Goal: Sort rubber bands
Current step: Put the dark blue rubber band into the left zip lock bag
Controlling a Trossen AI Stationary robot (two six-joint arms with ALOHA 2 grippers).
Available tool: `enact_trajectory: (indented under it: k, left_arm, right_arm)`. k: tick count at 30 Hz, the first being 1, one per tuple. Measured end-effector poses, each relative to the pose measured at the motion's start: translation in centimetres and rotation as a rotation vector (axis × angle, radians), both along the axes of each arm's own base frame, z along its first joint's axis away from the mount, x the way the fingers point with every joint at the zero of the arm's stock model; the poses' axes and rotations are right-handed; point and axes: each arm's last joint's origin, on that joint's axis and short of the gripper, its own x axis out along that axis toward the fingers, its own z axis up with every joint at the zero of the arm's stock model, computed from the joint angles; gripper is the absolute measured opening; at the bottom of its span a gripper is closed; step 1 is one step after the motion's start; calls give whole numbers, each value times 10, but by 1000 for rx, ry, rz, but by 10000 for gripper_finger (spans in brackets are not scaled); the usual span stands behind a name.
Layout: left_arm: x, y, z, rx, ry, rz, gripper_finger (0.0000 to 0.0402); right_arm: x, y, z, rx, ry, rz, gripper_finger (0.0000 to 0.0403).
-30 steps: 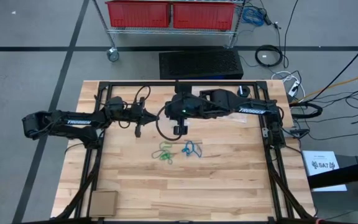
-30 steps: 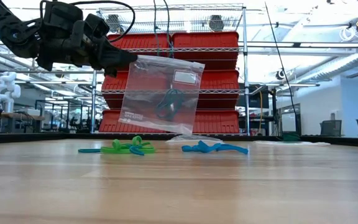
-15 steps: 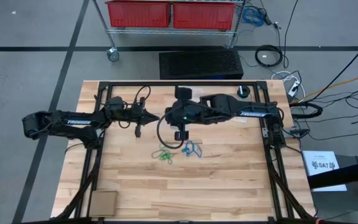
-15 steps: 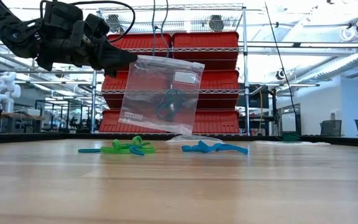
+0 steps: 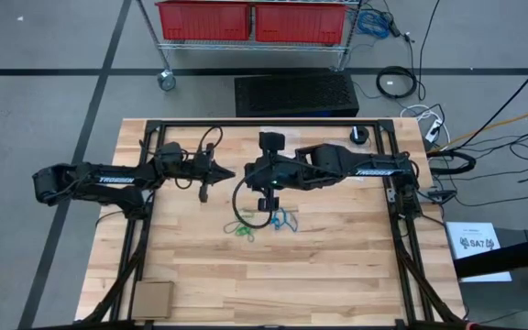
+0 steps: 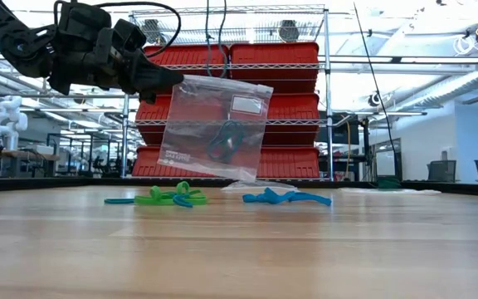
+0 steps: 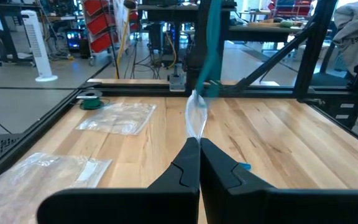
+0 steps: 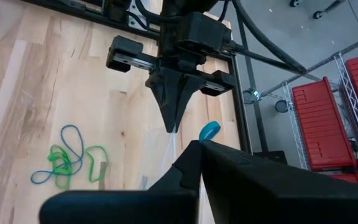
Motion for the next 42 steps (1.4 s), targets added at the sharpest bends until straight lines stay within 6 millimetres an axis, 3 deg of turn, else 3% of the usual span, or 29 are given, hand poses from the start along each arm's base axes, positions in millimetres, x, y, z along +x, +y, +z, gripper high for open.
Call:
enact_trajectory:
  k: [42]
  left_arm:
    - [0,0,1,-2,-5,-4,1]
  right_arm:
    - [-2,-12,0,3,22,-9,0]
